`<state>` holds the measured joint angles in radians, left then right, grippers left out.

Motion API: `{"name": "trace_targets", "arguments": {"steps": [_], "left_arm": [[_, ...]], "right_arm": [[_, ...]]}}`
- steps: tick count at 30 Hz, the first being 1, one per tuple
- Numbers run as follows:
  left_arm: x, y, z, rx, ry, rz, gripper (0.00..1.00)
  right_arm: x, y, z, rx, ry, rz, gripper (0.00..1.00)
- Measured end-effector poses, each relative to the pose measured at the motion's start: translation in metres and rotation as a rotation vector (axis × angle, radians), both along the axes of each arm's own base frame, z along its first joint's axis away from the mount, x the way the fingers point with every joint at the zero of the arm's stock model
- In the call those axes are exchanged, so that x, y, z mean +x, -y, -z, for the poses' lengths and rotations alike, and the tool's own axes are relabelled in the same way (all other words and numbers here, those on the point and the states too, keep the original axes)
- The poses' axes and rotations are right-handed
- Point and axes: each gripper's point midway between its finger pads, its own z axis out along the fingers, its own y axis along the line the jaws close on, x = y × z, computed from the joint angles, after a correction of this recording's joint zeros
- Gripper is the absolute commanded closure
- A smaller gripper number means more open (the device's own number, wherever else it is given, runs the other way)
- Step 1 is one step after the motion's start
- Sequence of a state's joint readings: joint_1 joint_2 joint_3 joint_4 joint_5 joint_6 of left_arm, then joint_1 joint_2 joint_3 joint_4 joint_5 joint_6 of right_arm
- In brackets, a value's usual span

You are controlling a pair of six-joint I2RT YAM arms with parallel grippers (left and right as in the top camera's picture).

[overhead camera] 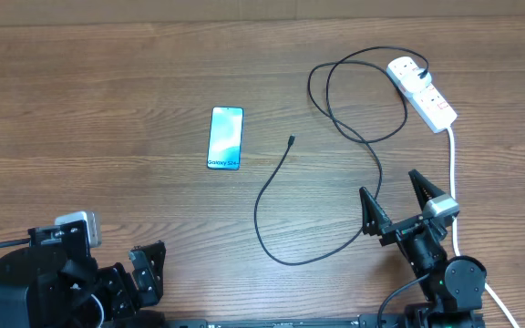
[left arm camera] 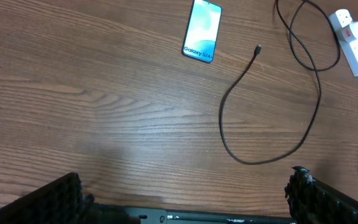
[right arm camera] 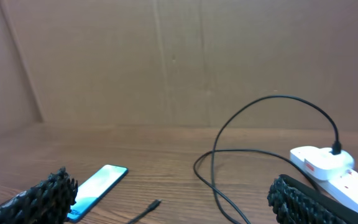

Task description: Plug charger to phone and switch on socket

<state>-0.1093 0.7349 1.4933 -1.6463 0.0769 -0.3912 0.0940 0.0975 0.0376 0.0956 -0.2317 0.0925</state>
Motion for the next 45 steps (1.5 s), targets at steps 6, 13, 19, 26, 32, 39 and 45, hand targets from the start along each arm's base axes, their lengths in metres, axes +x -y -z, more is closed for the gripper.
{"name": "trace_targets", "arguments": {"steps": [6, 13, 19, 26, 32, 39, 45], "left_arm": [[0.0, 0.0, 0.0, 0.0, 0.0, 0.0, 0.0], [0.0, 0.0, 0.0, 0.0, 0.0, 0.0, 0.0], [0.0, 0.0, 0.0, 0.0, 0.0, 0.0, 0.0], [0.0, 0.0, 0.0, 0.0, 0.0, 0.0, 0.0], [0.0, 0.0, 0.0, 0.0, -0.001, 0.0, 0.0], [0.0, 0.0, 0.0, 0.0, -0.001, 0.0, 0.0], [0.0, 0.0, 0.0, 0.002, -0.001, -0.001, 0.0]], "right_arm": [[0.001, 0.013, 0.013, -0.002, -0.031, 0.055, 0.0], [0.002, 0.024, 0.031, -0.041, -0.091, 0.103, 0.0], [0.004, 0.032, 0.032, -0.115, -0.076, 0.151, 0.0], [0.004, 0.035, 0.032, -0.13, -0.074, 0.173, 0.0], [0.004, 0.036, 0.032, -0.135, -0.073, 0.178, 0.0], [0.004, 0.036, 0.032, -0.136, -0.072, 0.178, 0.0], [0.004, 0.036, 0.032, -0.136, -0.072, 0.178, 0.0]]}}
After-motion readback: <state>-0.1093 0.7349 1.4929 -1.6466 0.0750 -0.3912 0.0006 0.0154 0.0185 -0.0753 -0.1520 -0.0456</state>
